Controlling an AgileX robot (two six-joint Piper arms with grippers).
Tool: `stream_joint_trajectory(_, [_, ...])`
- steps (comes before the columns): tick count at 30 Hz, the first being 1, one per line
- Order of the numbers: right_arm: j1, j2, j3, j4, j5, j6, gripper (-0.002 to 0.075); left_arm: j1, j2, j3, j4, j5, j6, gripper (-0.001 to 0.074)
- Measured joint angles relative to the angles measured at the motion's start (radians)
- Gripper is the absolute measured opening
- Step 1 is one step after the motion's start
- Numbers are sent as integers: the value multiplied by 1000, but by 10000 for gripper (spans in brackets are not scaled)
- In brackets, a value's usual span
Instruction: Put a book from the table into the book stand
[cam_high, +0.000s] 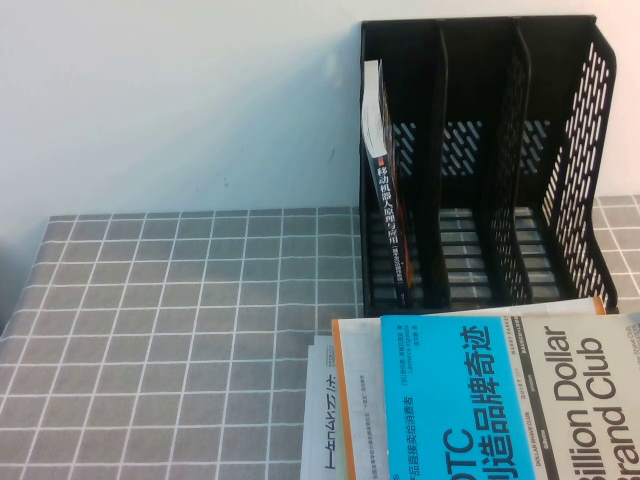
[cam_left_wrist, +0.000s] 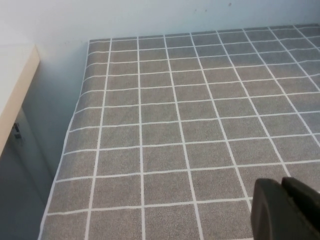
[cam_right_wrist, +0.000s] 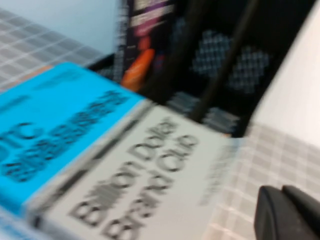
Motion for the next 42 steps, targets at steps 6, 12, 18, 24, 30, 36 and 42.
stream_joint_trajectory(6, [-72,-54,33,-323,-81,285,-3,0,0,0,0,0,0,1])
stream_joint_trajectory(12, [-113,-62,181,-493,-163,410,-3,0,0,0,0,0,0,0])
stream_joint_trajectory(18, [-115,-62,306,-485,-219,452,-3,0,0,0,0,0,-2,0])
stream_joint_trajectory(24, [-115,-62,306,-483,-218,499,-3,0,0,0,0,0,-2,0])
stream_joint_trajectory(30, [-115,-62,306,-479,-218,510,-3,0,0,0,0,0,-2,0])
stream_joint_trajectory(36, [-115,-62,306,-451,-222,529,-3,0,0,0,0,0,-2,0])
stream_joint_trajectory(42, [-115,-62,306,-445,-224,532,-3,0,0,0,0,0,15,0])
